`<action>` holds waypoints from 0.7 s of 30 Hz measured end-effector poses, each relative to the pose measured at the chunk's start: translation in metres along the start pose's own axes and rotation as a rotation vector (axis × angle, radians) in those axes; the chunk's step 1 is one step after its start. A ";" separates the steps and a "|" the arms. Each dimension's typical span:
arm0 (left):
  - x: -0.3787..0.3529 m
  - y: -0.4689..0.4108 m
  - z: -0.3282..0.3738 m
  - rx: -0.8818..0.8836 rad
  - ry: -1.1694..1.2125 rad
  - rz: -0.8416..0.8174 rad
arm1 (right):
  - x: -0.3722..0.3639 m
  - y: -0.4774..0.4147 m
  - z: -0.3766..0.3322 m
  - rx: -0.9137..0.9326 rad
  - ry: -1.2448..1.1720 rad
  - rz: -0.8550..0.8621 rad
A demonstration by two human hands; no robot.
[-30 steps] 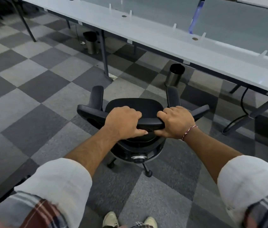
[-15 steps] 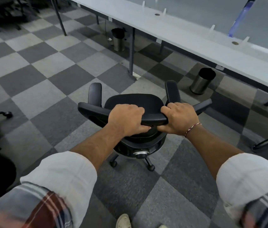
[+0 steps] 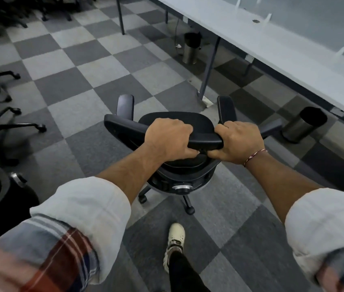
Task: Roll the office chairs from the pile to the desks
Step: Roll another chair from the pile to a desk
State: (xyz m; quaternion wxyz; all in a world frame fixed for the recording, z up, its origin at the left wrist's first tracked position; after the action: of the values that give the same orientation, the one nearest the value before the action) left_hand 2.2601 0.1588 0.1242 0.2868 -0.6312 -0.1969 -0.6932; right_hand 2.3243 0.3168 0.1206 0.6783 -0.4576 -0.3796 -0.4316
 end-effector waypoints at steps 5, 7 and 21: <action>0.000 -0.037 -0.065 0.075 0.003 -0.007 | -0.030 -0.080 0.000 0.066 -0.003 0.010; 0.003 -0.054 -0.095 0.111 0.007 -0.012 | -0.039 -0.115 -0.001 0.082 0.008 0.014; 0.027 -0.158 -0.303 0.203 -0.074 0.008 | -0.116 -0.349 -0.023 0.156 -0.065 0.125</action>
State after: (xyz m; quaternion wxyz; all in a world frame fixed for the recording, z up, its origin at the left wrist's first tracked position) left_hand 1.9259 0.0815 0.1271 0.3446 -0.6247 -0.2742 -0.6448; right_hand 1.9625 0.2501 0.1105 0.7247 -0.4400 -0.4048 -0.3426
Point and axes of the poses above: each hand's wrist, its own y-axis away from the middle knuckle, its own x-axis out of the back of the hand, z = x × y, the point moved 5 cm from there along -y, towards the middle knuckle, and after that the axes turned 9 degrees about y, right-handed, at the moved point
